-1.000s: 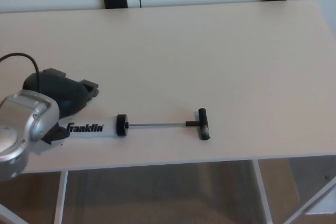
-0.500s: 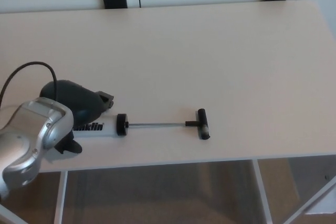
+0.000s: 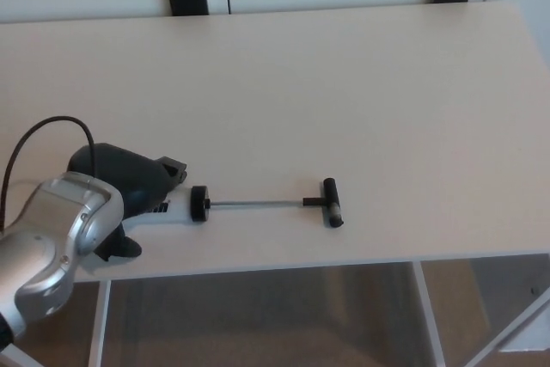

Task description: The robot walks towards a desk on which an air pump is kept in the middle. It lifts it up and holds it with its left hand and uses its right hand to compress it by pushing its handle inwards.

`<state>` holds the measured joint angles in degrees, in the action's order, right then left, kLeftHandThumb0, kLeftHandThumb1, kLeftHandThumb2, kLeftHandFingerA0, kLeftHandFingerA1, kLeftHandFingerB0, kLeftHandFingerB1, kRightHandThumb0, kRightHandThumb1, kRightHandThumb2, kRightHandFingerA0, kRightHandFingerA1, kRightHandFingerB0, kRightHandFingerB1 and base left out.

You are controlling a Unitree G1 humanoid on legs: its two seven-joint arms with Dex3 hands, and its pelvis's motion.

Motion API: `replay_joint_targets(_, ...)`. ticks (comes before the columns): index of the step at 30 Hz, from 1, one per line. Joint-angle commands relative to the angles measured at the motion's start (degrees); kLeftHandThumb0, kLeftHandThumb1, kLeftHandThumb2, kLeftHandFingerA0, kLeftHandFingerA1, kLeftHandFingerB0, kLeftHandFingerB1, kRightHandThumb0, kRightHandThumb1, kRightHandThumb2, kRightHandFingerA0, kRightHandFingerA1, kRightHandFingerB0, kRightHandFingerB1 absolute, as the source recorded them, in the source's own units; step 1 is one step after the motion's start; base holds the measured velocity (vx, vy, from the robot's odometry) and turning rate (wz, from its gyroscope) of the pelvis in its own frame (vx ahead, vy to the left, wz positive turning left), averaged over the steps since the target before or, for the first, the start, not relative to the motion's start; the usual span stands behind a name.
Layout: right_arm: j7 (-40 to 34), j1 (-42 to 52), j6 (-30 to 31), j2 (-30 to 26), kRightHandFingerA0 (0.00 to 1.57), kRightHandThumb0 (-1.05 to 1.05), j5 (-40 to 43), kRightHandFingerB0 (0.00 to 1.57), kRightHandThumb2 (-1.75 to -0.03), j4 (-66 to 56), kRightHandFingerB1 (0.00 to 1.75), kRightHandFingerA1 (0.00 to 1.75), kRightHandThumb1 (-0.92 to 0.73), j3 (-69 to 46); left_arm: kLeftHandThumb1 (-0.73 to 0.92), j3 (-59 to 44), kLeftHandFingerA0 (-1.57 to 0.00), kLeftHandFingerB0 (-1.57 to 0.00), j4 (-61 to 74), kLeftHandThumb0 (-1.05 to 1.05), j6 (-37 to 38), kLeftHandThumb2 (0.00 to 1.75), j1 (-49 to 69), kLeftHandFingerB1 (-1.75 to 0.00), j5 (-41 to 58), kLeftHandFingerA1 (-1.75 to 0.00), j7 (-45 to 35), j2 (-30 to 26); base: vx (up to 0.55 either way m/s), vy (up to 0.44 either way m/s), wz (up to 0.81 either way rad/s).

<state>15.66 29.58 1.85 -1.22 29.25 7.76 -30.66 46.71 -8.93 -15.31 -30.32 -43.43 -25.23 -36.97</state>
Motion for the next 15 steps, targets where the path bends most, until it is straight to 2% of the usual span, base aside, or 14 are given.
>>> replay_joint_targets(1, 0.12, 0.42, -0.14, -0.14, 0.66, -0.37, 0.08, 0.53, -0.69, -0.92, 0.53, 0.6, -0.43, 0.31, 0.51, -0.3, -0.73, -0.6, -4.97, -0.27, 4.8, 0.82, 4.49, -0.61, -2.15, -0.97, 3.61, 2.07, 0.0, 0.0, 0.0)
replay_joint_targets(3, 0.46, 0.5, -0.5, -0.21, 0.66, -0.37, 0.02, 0.53, -0.69, -0.77, 0.53, 0.6, -0.43, 0.37, 0.51, -0.54, -0.73, -0.6, -5.83, -0.27, 5.81, 0.82, 5.25, -0.61, -2.94, -0.97, 5.99, 2.66, 0.0, 0.0, 0.0)
replay_joint_targets(4, 0.52, 0.69, -0.6, -0.19, 0.7, -0.35, 0.09, 0.54, -0.68, -0.66, 0.52, 0.6, -0.43, 0.27, 0.62, -0.6, -0.73, -0.69, -6.34, -0.22, 5.97, 0.58, 5.44, -0.5, -3.17, -0.86, 6.53, 3.12, 0.0, 0.0, 0.0)
replay_joint_targets(5, 0.5, 0.82, -0.63, -0.16, 0.7, -0.35, 0.14, 0.54, -0.68, -0.6, 0.52, 0.6, -0.43, 0.2, 0.62, -0.72, -0.73, -0.69, -6.7, -0.22, 6.07, 0.58, 5.52, -0.5, -3.32, -0.86, 6.64, 3.45, 0.0, 0.0, 0.0)
replay_joint_targets(6, 0.13, 0.96, -0.04, -0.06, 0.8, -0.26, 0.46, 0.57, -0.56, -1.03, 0.44, 0.54, -0.52, 0.13, 0.62, -1.14, -0.67, -0.67, -7.08, -0.22, 6.26, 0.58, 5.7, -0.51, -3.34, -1.17, 7.27, 3.73, 0.0, 0.0, 0.0)
replay_joint_targets(7, -0.32, 1.07, 0.7, 0.04, 0.8, -0.26, 0.83, 0.57, -0.56, -1.59, 0.44, 0.54, -0.52, 0.08, 0.62, -1.79, -0.67, -0.67, -7.54, -0.22, 6.64, 0.58, 5.96, -0.51, -3.45, -1.17, 8.09, 4.02, 0.0, 0.0, 0.0)
replay_joint_targets(8, 0.11, 2.06, 0.98, 0.31, 0.73, -0.36, 1.7, 0.54, -0.68, -2.79, 0.53, 0.6, -0.43, -0.19, 0.64, -2.01, -0.65, -0.65, -8.07, -0.2, 6.97, 0.58, 6.07, -0.49, -3.44, -1.19, 8.49, 4.4, 0.0, 0.0, 0.0)
replay_joint_targets(12, 0.85, 4.04, 1.22, 0.82, 0.71, -0.35, 2.97, 0.54, -0.68, -5.04, 0.53, 0.6, -0.44, -0.53, 0.64, -2.58, -0.65, -0.65, -8.95, -0.22, 7.76, 0.59, 6.31, -0.5, -3.73, -1.22, 8.85, 5.11, 0.0, 0.0, 0.0)
replay_joint_targets(13, 1.78, 5.47, 1.01, 1.59, 0.78, -0.24, 3.98, 0.61, -0.55, -6.93, 0.47, 0.54, -0.51, -0.44, 0.66, -2.71, -0.66, -0.67, -9.22, -0.21, 7.72, 0.59, 6.28, -0.49, -3.71, -1.15, 8.73, 5.44, 0.0, 0.0, 0.0)
replay_joint_targets(15, 2.92, 7.26, 0.85, 2.56, 0.78, -0.24, 5.24, 0.61, -0.55, -9.36, 0.47, 0.54, -0.51, -0.34, 0.66, -2.96, -0.66, -0.67, -9.65, -0.21, 7.78, 0.59, 6.26, -0.49, -3.76, -1.15, 8.62, 5.91, 0.0, 0.0, 0.0)
